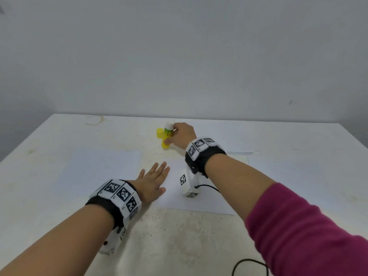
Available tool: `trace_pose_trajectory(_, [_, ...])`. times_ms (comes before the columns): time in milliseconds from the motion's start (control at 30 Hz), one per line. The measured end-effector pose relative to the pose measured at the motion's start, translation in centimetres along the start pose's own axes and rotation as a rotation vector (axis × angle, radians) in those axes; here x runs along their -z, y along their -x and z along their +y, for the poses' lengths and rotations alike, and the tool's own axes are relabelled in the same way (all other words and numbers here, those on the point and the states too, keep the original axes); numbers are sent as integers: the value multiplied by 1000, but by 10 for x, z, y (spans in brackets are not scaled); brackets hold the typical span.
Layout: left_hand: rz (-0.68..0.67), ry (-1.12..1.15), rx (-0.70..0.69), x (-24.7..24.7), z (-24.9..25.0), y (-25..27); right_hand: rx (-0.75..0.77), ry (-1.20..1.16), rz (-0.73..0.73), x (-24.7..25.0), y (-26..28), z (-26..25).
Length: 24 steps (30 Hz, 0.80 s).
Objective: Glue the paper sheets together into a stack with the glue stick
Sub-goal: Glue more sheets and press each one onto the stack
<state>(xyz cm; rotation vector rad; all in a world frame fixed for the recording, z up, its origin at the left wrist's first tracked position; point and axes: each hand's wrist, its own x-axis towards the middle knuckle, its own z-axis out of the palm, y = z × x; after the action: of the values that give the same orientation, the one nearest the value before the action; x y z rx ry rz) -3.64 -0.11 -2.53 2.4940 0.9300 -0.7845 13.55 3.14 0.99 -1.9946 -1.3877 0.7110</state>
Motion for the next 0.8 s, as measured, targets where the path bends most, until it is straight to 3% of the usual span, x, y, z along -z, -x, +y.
trace_pose_trajectory(167, [17, 26, 16, -4, -1, -1, 30, 225, -25, -22, -23, -14])
trace_pose_trajectory(533, [25, 38, 39, -4, 2, -1, 26, 357, -71, -24, -27, -15])
trace_pose_trajectory(667, [22, 40, 36, -3, 2, -2, -6, 312, -79, -17, -19, -14])
trace_pose_trajectory(800, [2, 24, 33, -2, 2, -1, 58, 96, -108, 10, 13, -13])
